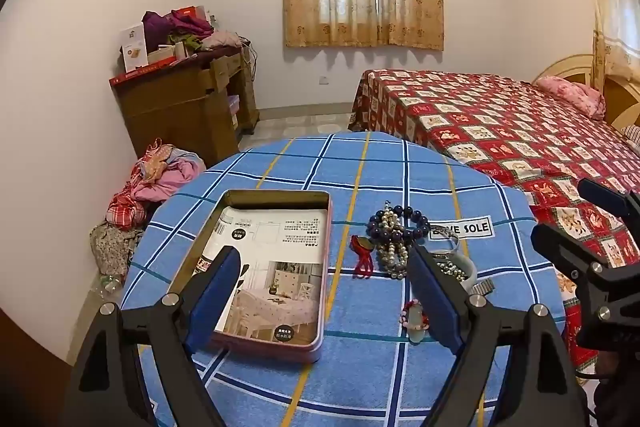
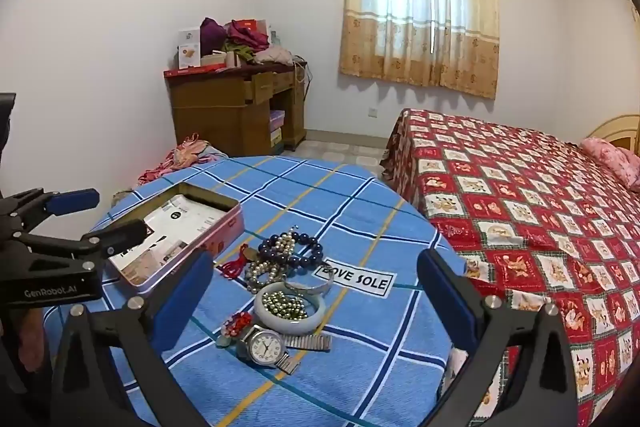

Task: Organize jewelry

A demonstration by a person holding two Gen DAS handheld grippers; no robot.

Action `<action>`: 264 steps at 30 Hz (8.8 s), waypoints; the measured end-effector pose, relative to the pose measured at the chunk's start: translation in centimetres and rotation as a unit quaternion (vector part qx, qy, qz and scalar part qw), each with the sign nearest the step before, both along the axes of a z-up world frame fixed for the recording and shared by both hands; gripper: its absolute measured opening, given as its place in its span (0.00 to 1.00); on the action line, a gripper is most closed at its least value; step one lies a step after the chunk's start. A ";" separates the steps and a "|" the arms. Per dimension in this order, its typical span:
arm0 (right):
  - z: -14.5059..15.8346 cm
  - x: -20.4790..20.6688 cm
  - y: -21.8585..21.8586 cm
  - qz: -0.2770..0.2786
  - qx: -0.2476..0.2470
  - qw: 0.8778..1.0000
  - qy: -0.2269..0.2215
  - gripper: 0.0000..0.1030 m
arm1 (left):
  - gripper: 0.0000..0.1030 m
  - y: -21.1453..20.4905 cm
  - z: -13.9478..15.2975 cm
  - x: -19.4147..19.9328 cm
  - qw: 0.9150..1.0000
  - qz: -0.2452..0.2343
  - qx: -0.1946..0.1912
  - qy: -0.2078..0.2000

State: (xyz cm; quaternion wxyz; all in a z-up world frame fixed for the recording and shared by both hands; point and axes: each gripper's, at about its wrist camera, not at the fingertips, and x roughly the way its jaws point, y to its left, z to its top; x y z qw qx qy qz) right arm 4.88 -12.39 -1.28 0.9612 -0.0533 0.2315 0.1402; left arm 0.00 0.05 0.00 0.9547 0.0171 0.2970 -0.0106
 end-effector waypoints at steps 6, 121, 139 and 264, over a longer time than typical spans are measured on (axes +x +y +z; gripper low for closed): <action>0.2 -0.2 -0.1 0.000 0.002 1.000 -0.013 1.00 | 0.83 -0.1 0.1 -0.3 1.000 -0.001 0.010 -0.004; -6.1 12.2 0.8 0.030 0.000 0.987 0.156 0.57 | 0.73 -1.9 -5.2 8.8 0.998 -0.031 0.029 0.046; -8.8 13.4 6.6 0.155 -0.073 0.967 0.191 0.20 | 0.73 2.7 -5.6 10.8 0.998 0.029 0.003 0.059; -1.5 10.0 1.2 0.008 -0.091 0.991 0.095 0.16 | 0.07 2.7 1.1 9.1 0.992 -0.088 -0.090 0.007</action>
